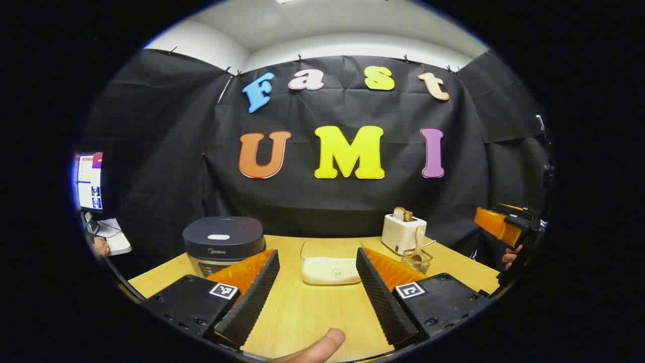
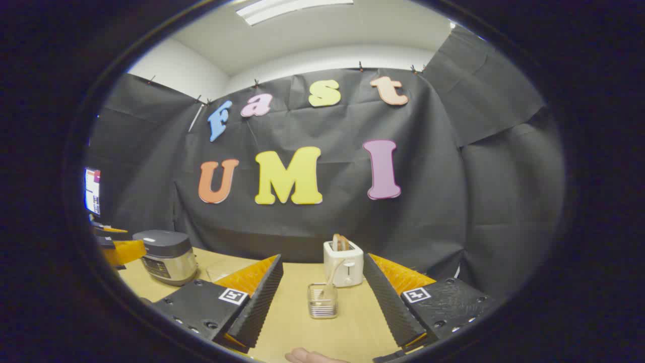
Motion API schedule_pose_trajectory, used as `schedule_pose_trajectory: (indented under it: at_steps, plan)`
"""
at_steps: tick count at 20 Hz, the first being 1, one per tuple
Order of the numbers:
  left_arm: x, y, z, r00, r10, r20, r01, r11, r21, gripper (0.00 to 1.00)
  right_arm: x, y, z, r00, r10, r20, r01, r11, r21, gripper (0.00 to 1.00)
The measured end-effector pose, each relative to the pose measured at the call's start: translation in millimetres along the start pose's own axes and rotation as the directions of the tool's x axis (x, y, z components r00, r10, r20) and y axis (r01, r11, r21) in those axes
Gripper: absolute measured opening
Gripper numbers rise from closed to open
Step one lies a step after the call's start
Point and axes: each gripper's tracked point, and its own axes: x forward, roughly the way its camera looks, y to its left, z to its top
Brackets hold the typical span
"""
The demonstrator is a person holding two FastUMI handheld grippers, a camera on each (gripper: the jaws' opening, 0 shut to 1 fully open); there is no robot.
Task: Close the left gripper, press the button to open the rice cooker; take a wooden spoon from the chopstick holder with the right hand, scoop a spoonful of rice and pour it into the rice cooker, then put the wooden spoon back into the chopstick holder.
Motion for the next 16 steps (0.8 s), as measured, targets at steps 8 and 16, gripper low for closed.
schedule_pose_trajectory:
  at_steps: [8,16]
  plan:
    - [-11,71,-12,0.995,0.1,0.016,-0.1,0.994,0.044,0.97,-6,24,-24,0.997,0.012,-0.081,-0.012,1.0,0.001,0.95]
    - [-2,89,-28,0.993,0.114,-0.032,-0.113,0.993,0.036,0.98,10,21,-54,0.988,-0.014,-0.152,0.012,1.0,-0.019,0.95]
